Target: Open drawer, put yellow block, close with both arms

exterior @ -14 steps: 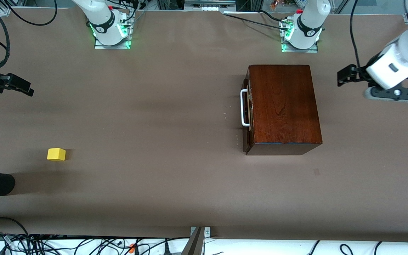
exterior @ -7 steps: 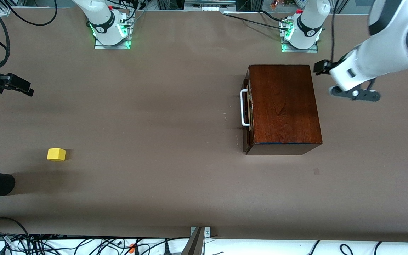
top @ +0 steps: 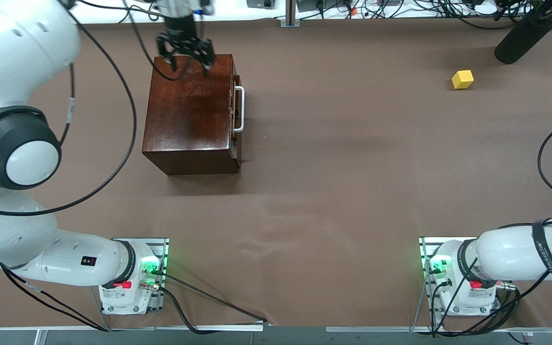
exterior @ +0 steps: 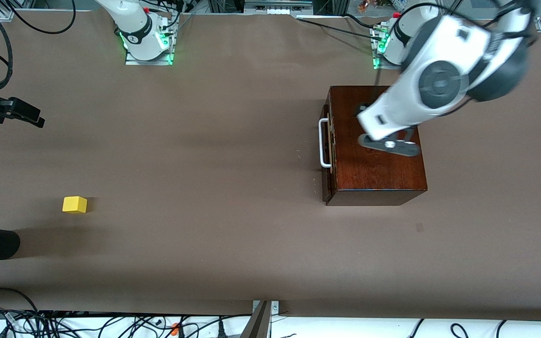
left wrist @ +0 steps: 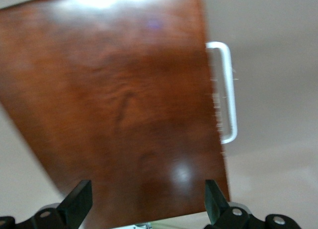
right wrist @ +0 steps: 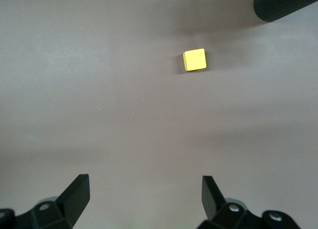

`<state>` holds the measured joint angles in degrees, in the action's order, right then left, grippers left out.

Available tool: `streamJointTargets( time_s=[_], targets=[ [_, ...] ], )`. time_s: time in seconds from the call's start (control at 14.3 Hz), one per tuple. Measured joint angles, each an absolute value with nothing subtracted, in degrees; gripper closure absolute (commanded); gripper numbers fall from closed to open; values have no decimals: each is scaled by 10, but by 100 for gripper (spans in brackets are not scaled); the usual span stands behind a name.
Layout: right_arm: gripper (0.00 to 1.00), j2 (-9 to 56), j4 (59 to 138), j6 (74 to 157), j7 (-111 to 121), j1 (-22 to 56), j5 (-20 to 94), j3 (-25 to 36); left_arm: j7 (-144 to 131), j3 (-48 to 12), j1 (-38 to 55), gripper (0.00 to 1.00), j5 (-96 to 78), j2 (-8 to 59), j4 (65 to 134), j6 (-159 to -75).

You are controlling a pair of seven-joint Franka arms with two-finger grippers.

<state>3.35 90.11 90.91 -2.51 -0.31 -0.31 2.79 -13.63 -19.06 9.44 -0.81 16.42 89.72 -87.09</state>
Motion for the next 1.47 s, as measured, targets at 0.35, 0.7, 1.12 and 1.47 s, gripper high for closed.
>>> streamJointTargets(
  time_s=[0.35, 0.7, 1.12, 1.47],
  targets=[
    [0, 34, 901, 909, -25, -3, -3, 28, -250, -195, 208, 0, 29, 221, 899, -962],
    [0, 34, 901, 909, -25, -3, -3, 28, -349, -195, 239, 0, 102, 262, 935, -1047],
    [0, 34, 901, 909, -25, -3, -3, 28, -382, -194, 239, 0, 119, 264, 994, -1143],
    [0, 34, 901, 909, -25, -3, -3, 28, -399, -196, 243, 0, 155, 263, 1001, -1151]
  ],
)
